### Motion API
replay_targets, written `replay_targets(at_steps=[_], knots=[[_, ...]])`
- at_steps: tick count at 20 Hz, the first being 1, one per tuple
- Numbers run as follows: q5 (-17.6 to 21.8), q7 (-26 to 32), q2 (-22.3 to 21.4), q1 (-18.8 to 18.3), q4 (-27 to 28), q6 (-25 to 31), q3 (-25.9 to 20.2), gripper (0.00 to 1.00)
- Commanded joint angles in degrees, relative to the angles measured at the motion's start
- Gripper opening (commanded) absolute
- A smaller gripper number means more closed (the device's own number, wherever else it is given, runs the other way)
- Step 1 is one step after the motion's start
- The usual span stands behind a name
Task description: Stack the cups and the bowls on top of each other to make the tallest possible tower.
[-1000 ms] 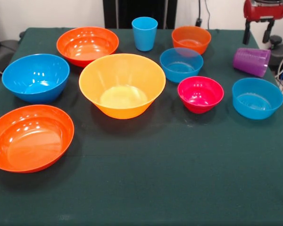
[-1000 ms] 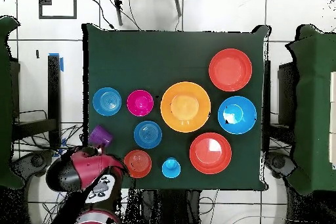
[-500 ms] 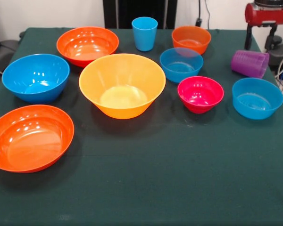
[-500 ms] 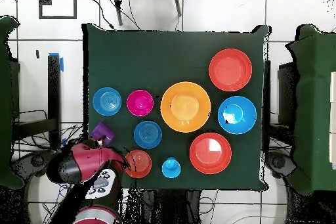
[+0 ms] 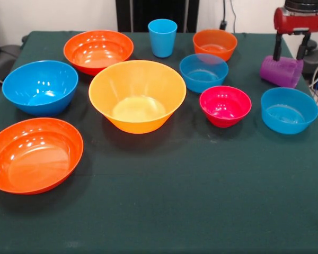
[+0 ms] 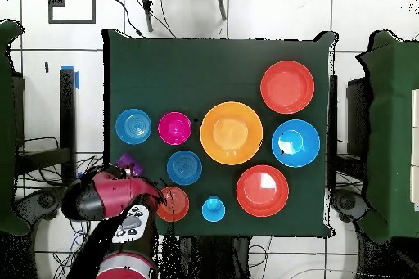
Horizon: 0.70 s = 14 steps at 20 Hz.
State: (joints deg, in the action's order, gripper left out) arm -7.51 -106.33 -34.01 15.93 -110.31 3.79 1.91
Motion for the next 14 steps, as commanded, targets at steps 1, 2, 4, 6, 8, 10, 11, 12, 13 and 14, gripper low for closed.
replay_targets(at_steps=[1, 2, 4, 6, 8, 10, 11, 12, 13, 14], knots=[[1.4, -3.9, -6.4, -5.0, -1.8, 11.8, -4.1, 1.0], [1.9, -3.0, -8.2, -6.8, -3.2, 12.6, -4.8, 1.0], [2.3, -1.4, -10.3, -9.2, -3.8, 15.2, -5.7, 1.0], [2.8, 0.2, -12.9, -10.9, -4.8, 17.8, -6.3, 1.0], [3.0, 1.5, -15.7, -12.5, -5.6, 21.2, -6.7, 1.0], [3.1, 2.6, -18.2, -13.9, -5.8, 24.5, -7.1, 1.0], [3.2, 3.2, -19.3, -14.5, -5.8, 26.2, -7.2, 1.0], [3.4, 3.8, -20.3, -15.1, -5.7, 27.8, -7.1, 1.0], [3.7, 4.3, -21.3, -15.6, -5.7, 29.3, -7.1, 1.0], [3.9, 5.0, -22.0, -16.3, -5.5, 30.4, -7.0, 1.0]])
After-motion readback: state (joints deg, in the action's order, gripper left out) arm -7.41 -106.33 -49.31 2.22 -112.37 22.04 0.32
